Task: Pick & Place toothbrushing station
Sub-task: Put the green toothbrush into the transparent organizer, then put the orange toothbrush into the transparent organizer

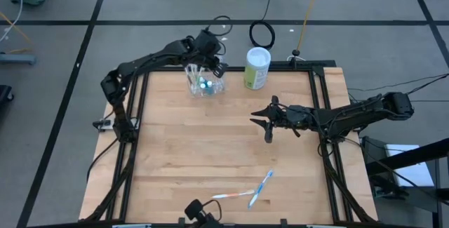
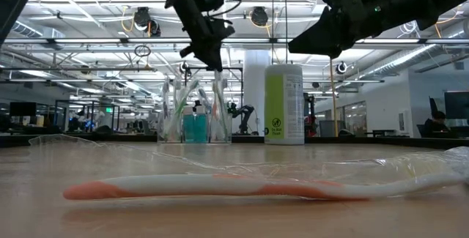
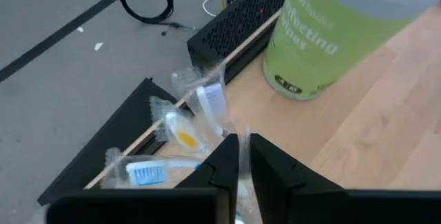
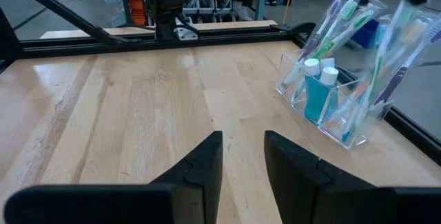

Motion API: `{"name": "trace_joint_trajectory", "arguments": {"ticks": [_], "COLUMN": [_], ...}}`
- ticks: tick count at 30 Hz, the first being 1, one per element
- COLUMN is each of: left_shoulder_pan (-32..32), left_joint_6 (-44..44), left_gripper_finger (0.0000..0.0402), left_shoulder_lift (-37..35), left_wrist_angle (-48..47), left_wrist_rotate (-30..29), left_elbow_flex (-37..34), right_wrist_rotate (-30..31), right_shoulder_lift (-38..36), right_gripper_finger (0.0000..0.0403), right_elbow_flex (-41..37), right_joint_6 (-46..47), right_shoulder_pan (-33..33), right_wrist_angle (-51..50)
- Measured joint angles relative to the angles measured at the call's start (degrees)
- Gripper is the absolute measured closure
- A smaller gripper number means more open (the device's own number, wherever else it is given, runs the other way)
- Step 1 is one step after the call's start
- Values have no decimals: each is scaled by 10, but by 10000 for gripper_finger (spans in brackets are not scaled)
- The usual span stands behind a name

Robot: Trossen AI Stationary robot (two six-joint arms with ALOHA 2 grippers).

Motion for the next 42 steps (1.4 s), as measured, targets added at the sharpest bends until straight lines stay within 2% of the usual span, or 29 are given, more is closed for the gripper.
{"name": "trace_joint_trajectory", "arguments": {"ticks": [11, 22, 26, 32, 38, 42], "left_shoulder_pan": [-5, -28, -62, -135, -229, -297], "left_joint_6": [36, 5, -28, -7, -3, -3], "left_gripper_finger": [297, 258, 257, 256, 256, 256], "left_shoulder_lift": [28, -49, -73, -76, -70, -71], "left_wrist_angle": [7, 7, 7, -3, -56, -57], "left_wrist_rotate": [-23, -29, 4, 86, 92, 92], "left_elbow_flex": [0, 2, 3, 3, 1, -17], "right_wrist_rotate": [0, 0, -1, -1, -1, -1], "right_shoulder_lift": [0, 0, 0, 0, 0, 0], "right_gripper_finger": [300, 300, 300, 300, 300, 300], "right_elbow_flex": [0, 0, 0, 0, 0, 0], "right_joint_6": [0, 0, 0, 0, 0, 0], "right_shoulder_pan": [0, 0, 0, 0, 0, 0], "right_wrist_angle": [0, -1, -1, -2, -2, -4]}}
